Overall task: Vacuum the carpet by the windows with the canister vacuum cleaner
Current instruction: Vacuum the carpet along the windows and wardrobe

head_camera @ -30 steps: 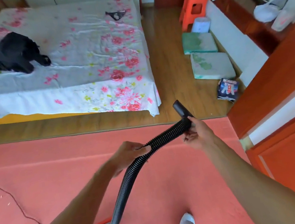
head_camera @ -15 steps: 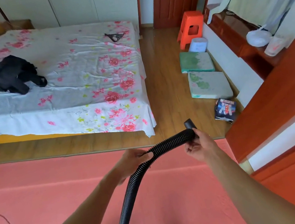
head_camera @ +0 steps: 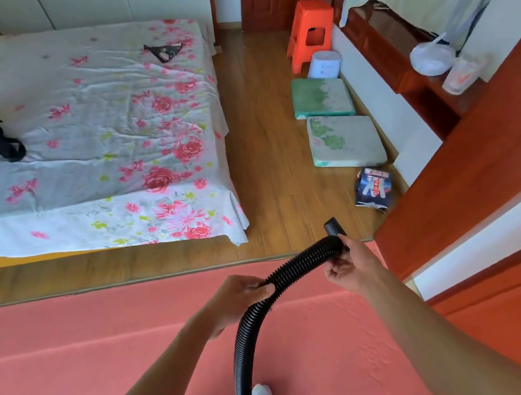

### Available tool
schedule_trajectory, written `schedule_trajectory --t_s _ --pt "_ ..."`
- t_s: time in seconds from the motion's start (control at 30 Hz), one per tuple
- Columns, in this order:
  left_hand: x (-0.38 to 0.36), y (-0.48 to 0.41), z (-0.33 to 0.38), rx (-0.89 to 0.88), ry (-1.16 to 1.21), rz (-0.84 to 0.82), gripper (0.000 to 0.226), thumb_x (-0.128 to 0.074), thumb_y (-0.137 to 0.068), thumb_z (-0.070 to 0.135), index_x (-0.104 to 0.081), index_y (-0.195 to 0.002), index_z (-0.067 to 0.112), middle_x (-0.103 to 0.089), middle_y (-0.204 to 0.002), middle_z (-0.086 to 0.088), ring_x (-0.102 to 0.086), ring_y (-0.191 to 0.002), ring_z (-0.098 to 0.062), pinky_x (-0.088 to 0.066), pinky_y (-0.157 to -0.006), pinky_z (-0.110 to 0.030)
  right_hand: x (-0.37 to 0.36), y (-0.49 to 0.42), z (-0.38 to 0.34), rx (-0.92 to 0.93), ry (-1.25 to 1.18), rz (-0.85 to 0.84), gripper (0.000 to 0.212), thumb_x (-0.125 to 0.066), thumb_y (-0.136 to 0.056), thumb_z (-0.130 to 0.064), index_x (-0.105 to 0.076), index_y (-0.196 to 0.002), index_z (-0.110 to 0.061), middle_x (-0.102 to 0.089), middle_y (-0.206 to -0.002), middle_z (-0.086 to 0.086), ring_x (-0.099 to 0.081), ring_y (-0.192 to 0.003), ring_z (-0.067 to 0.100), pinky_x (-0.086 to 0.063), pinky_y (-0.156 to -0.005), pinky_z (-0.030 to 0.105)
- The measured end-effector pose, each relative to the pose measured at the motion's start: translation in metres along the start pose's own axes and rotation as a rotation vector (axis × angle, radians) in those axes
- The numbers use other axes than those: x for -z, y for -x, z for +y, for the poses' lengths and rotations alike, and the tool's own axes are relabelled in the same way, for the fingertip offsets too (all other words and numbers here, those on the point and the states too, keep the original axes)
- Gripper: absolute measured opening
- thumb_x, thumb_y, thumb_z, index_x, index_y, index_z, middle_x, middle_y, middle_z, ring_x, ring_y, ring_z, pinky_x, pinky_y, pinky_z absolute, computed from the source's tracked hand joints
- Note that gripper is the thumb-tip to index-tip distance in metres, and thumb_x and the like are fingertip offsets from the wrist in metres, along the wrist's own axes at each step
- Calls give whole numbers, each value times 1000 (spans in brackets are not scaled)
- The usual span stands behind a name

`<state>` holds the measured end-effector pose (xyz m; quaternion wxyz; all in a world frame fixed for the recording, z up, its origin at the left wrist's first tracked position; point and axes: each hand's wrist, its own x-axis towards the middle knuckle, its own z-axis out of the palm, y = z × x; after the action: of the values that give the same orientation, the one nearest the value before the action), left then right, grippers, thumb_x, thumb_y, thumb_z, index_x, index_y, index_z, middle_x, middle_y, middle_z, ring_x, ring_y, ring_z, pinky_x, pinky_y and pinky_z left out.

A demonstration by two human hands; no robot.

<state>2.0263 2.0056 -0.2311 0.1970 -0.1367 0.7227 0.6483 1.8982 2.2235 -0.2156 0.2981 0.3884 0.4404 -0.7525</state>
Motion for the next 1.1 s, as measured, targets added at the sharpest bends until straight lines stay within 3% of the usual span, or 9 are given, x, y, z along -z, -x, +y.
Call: schedule_trajectory --t_s 0.13,0.37,0.43,0.5,0.57,0.63,0.77,0.93,1.1 --pt "7 -37 -9 28 1 -88 27 -70 -90 36 -76 -100 11 -77 -86 0 -70 -85 -12 -55 -90 -34 -7 -26 -10 -7 10 49 21 -61 -93 -22 -59 -96 -1 -54 -78 8 -48 -67 15 -39 -58 26" --pt "7 -92 -8 120 -37 -292 16 -71 -92 29 -74 -105 21 -75 -95 6 -69 -89 -11 -54 -83 -27 -8 -83 -24 12 62 155 27 -67 -86 -22 -60 -105 -4 -52 -66 5 -44 -56 14 -35 -54 26" --pt "-2 -101 -8 179 -43 -358 21 -69 -93 25 -71 -111 14 -73 -101 0 -67 -91 -13 -54 -80 -24 -5 -98 -23 8 76 172 29 -66 -88 -24 -59 -106 -3 -52 -68 6 -44 -56 16 -35 -55 27" --pt "-13 -107 -13 235 -50 -381 32 -70 -91 32 -71 -113 9 -73 -111 -11 -69 -98 -22 -54 -87 -31 2 -112 -19 -7 82 204 31 -66 -89 -27 -57 -105 -2 -51 -72 8 -46 -59 18 -39 -57 29" --pt "-25 -109 -21 279 -32 -375 51 -72 -78 54 -73 -106 12 -73 -111 -16 -70 -103 -32 -54 -94 -42 10 -122 -14 -24 80 220 35 -67 -89 -27 -56 -110 -1 -54 -80 11 -52 -65 21 -45 -58 31" --pt "-36 -112 -30 301 -18 -345 61 -72 -71 66 -73 -101 12 -74 -106 -20 -72 -93 -33 -56 -88 -41 21 -133 -10 -41 68 224 35 -66 -90 -26 -56 -112 -1 -55 -85 13 -54 -70 22 -47 -61 34" --pt "-52 -127 -42 375 45 -195 60 -65 -87 50 -67 -102 -8 -74 -94 -26 -69 -70 -25 -57 -66 -31 39 -162 -9 -78 113 263 34 -67 -90 -24 -54 -109 1 -53 -80 13 -51 -64 20 -43 -59 32" --pt "-78 -149 -62 487 85 -88 55 -57 -97 41 -65 -100 -13 -71 -82 -24 -64 -49 -17 -53 -49 -25 63 -213 2 -103 165 325 25 -68 -89 -20 -53 -100 -3 -53 -74 11 -48 -58 20 -41 -55 29" --pt "-99 -179 -105 617 113 -8 56 -57 -95 49 -69 -97 -5 -74 -79 -22 -63 -55 -25 -53 -51 -27 91 -277 29 -133 180 399 23 -72 -86 -17 -54 -94 -4 -54 -75 11 -50 -61 18 -41 -54 27"
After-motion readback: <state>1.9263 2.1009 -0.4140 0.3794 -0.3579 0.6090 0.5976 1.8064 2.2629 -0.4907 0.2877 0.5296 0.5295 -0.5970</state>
